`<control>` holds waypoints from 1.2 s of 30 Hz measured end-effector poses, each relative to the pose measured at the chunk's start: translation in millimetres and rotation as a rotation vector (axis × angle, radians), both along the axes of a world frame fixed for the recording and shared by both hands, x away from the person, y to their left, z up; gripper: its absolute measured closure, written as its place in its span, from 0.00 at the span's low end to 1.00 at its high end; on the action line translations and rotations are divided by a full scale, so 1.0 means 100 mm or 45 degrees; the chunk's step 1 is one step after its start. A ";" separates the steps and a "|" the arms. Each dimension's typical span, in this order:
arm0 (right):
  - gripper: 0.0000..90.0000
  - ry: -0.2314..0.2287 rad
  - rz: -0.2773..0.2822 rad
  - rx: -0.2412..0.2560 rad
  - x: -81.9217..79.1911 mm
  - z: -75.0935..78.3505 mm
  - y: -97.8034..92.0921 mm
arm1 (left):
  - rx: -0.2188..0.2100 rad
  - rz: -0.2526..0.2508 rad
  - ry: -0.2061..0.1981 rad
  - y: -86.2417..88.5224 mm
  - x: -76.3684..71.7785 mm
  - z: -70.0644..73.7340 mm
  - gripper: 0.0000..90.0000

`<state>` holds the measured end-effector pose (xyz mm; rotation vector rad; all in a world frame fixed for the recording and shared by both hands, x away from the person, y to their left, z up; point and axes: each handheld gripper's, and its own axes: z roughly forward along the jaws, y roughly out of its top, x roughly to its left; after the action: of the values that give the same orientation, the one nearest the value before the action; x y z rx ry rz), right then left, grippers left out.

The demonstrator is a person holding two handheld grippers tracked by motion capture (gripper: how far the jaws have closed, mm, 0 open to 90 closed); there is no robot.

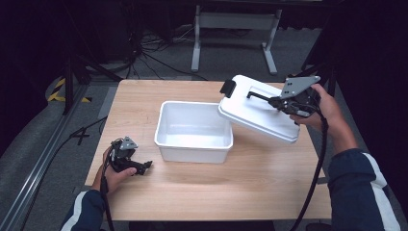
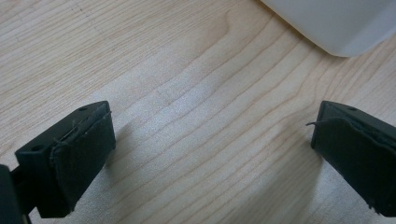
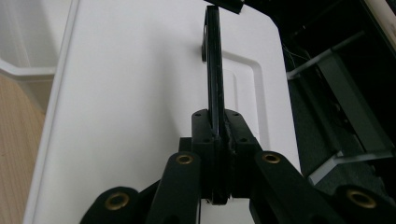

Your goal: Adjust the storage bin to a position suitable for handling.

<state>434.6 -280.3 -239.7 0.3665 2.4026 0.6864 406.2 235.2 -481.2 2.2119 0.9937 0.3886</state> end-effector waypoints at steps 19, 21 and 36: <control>0.94 0.059 -0.134 0.033 0.02 -0.33 -0.48 | 0.000 0.000 0.000 0.00 0.00 0.00 0.00; 0.94 0.063 -0.139 0.032 0.02 -0.37 -0.49 | 0.000 0.000 0.000 0.00 0.00 0.00 0.00; 0.94 0.150 -0.161 0.022 0.14 -0.77 -0.48 | 0.000 0.000 0.000 0.00 0.00 0.00 0.00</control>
<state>448.4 -328.7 -317.1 0.5751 2.4600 0.6451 406.3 235.2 -481.2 2.2120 0.9936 0.3887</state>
